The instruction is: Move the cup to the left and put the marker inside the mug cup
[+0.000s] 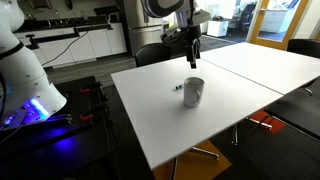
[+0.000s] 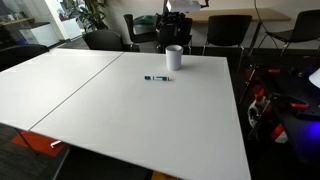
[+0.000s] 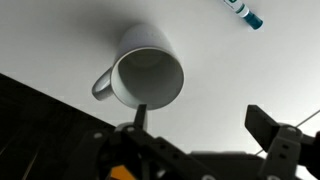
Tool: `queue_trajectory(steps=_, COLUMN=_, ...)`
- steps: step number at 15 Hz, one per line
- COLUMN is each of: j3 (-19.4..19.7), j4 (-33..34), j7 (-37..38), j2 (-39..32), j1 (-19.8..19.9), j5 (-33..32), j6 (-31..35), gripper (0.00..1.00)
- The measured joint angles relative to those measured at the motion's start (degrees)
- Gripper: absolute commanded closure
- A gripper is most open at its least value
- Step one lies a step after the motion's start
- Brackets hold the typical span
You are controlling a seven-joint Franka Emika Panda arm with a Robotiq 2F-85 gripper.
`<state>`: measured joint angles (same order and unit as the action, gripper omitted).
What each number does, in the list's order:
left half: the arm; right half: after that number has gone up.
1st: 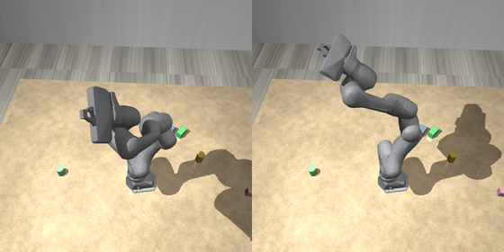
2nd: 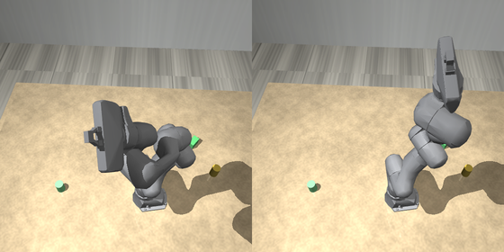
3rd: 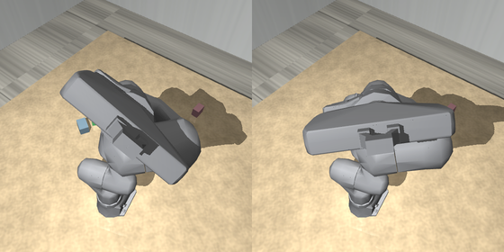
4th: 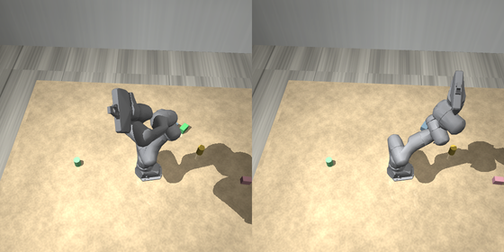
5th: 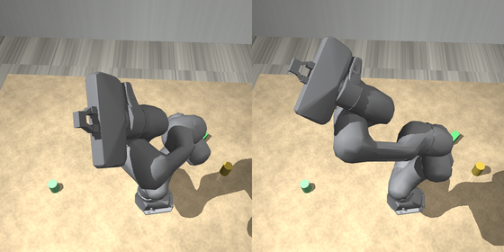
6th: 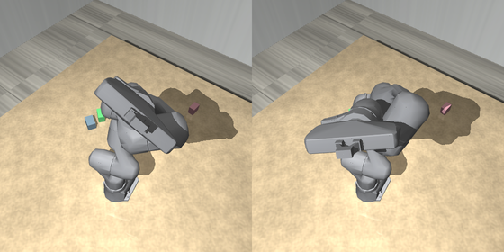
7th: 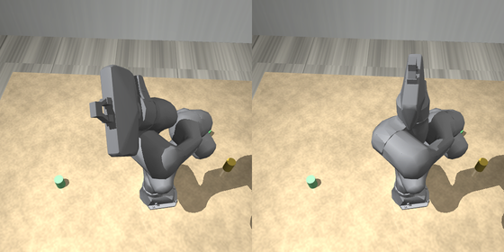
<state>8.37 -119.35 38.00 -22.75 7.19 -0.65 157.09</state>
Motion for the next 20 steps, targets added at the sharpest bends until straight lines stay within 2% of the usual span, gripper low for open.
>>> queue_trajectory(steps=6, j3=0.0, j4=0.9, j7=-0.6, j2=-0.9, j1=0.0, j5=0.2, j6=0.2, gripper=0.00)
queue_trajectory(steps=12, j3=2.7, j4=2.2, j7=-0.4, j2=-3.1, j1=-2.5, j5=0.6, j6=0.2, gripper=0.00)
queue_trajectory(steps=20, j3=2.3, j4=8.0, j7=-0.6, j2=-9.9, j1=-3.0, j5=6.9, j6=0.2, gripper=0.00)
